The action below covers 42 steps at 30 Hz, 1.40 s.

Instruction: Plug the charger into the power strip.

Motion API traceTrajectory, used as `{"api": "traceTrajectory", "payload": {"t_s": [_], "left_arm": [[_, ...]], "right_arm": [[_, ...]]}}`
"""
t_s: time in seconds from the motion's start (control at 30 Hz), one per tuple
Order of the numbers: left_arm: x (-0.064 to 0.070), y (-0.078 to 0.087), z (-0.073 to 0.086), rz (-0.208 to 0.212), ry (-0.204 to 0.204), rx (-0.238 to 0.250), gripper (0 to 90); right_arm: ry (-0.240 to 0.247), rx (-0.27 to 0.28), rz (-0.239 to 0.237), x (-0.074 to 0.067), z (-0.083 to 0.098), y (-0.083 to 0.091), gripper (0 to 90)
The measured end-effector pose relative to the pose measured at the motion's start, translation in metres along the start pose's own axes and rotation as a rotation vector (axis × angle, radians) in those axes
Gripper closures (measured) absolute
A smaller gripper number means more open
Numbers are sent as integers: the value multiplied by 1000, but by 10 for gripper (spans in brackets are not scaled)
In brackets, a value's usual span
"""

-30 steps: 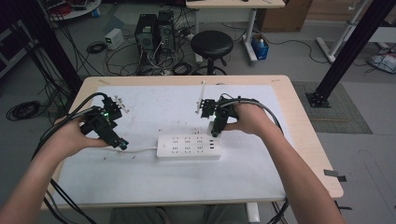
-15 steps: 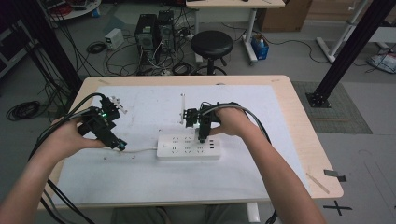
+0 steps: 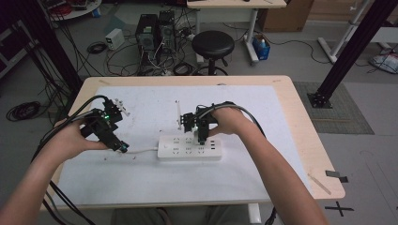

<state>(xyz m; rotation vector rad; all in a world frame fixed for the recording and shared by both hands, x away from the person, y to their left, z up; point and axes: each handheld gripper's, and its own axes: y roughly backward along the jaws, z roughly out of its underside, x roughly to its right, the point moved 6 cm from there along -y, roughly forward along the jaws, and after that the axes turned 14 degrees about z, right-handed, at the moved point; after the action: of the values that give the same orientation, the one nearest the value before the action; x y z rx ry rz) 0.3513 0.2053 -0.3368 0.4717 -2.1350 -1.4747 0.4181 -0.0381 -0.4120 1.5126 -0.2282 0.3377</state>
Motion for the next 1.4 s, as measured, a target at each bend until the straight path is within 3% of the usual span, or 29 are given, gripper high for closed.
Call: {"api": "traceTrajectory", "payload": {"t_s": [0.33,0.47,0.53,0.63,0.8,1.03,1.17,1.23,1.27,1.3,1.37,1.4], "left_arm": [[2,-5,-1,7,-11,-19,185],[2,-5,-5,7,-12,-18,185],[3,-4,-7,4,-20,-18,185],[5,-4,-10,9,-30,-14,185],[6,-10,-16,17,-41,-24,185],[7,-10,-19,21,-48,-20,186],[6,-8,-18,21,-51,-23,185],[5,-8,-18,22,-40,-19,185],[4,-8,-18,20,-49,-32,185],[5,-7,-19,18,-47,-26,185],[4,-5,-19,13,-59,-23,179],[4,-4,-19,14,-66,-23,169]], "right_arm": [[-10,58,-13,0,5,-6,629],[-9,41,-13,0,4,-7,629],[-8,57,-13,1,4,-8,629],[-37,90,-22,1,7,-9,629],[-17,47,6,-3,2,-10,628],[-55,123,-25,-1,7,-17,626],[-50,140,-22,-1,7,-18,622],[-93,164,-48,1,10,-18,615],[-141,226,-64,3,13,-12,461],[-141,226,-64,3,13,-12,461],[-234,305,-47,10,18,3,371],[-294,317,-45,12,30,17,285]]}}
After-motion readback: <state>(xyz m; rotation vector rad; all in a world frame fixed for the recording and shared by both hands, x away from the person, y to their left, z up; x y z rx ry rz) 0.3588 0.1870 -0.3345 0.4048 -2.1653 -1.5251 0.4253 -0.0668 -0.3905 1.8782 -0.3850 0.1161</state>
